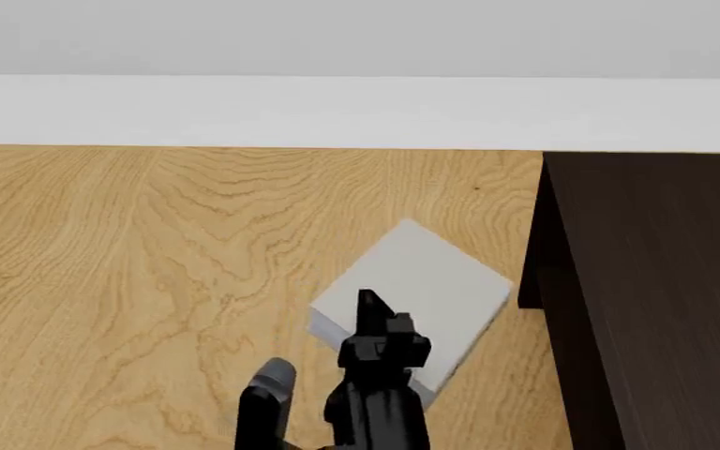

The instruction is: Pick up the book on the right and place it on the cabinet shelf.

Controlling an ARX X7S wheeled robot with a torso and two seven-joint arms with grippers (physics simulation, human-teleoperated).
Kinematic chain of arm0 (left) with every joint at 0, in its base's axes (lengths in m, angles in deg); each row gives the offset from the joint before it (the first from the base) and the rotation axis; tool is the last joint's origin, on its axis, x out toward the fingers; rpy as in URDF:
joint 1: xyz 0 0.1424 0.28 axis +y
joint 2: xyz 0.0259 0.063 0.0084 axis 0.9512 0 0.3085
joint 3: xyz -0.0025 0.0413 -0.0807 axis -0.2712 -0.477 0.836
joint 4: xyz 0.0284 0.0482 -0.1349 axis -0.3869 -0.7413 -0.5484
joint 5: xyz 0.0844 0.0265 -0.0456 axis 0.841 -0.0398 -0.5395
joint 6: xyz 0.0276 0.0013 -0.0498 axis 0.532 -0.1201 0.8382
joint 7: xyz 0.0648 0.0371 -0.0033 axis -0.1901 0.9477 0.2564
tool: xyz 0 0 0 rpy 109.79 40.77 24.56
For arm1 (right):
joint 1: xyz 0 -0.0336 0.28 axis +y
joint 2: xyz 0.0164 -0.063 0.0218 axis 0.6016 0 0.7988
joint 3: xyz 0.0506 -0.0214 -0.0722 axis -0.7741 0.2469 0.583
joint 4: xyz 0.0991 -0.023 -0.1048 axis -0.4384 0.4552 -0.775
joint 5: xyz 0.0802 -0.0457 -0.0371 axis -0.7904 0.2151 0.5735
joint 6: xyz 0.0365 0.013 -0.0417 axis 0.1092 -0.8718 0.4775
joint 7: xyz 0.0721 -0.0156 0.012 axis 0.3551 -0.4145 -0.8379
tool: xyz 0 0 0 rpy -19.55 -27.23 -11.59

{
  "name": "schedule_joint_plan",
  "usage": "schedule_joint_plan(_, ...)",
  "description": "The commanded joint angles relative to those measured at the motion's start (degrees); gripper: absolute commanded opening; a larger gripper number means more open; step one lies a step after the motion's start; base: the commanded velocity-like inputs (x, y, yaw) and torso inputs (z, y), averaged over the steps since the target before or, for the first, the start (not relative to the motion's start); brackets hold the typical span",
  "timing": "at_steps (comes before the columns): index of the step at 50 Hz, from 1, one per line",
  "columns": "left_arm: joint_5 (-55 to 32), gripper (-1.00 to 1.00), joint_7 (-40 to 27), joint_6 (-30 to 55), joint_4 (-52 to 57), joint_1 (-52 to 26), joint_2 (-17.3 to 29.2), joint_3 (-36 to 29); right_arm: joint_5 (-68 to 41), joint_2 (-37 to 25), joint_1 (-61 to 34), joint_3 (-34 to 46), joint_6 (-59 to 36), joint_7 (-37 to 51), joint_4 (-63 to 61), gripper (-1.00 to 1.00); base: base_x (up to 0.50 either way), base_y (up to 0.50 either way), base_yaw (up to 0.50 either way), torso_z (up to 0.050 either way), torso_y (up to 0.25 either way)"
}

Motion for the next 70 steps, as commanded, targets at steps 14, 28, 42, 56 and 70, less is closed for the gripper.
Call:
schedule_joint_plan(14,0.6,1.0,1.3,-2.8,-2.4,0.7,-0.5,-0.3,4.7,4.3,2.0,-1.3,0.8,3.6,12.4,-1.0,0.0,0.0,0.0,0.0,0.001)
schedule_joint_plan(28,0.3,1.0,0.6,-2.0,-1.3,0.6,-0.3,-0.2,4.5,5.7,3.8,-1.9,-0.7,4.9,16.9,-1.0,0.0,0.0,0.0,0.0,0.001)
schedule_joint_plan(42,-0.2,1.0,0.3,-1.2,-0.5,0.3,0.1,-0.3,2.9,6.2,5.4,-4.1,-1.4,5.1,19.3,-1.0,0.0,0.0,0.0,0.001,0.001)
schedule_joint_plan(56,-0.5,1.0,0.4,-1.2,-0.7,-0.1,0.2,-0.4,0.9,6.0,7.0,-8.1,-2.5,6.5,20.3,-1.0,0.0,0.0,0.0,0.0,0.001)
schedule_joint_plan(70,-1.4,1.0,-0.2,0.1,0.4,-0.7,0.6,-0.3,-0.2,7.0,7.4,-11.3,-4.4,7.9,23.6,-1.0,0.0,0.0,0.0,0.001,0.001)
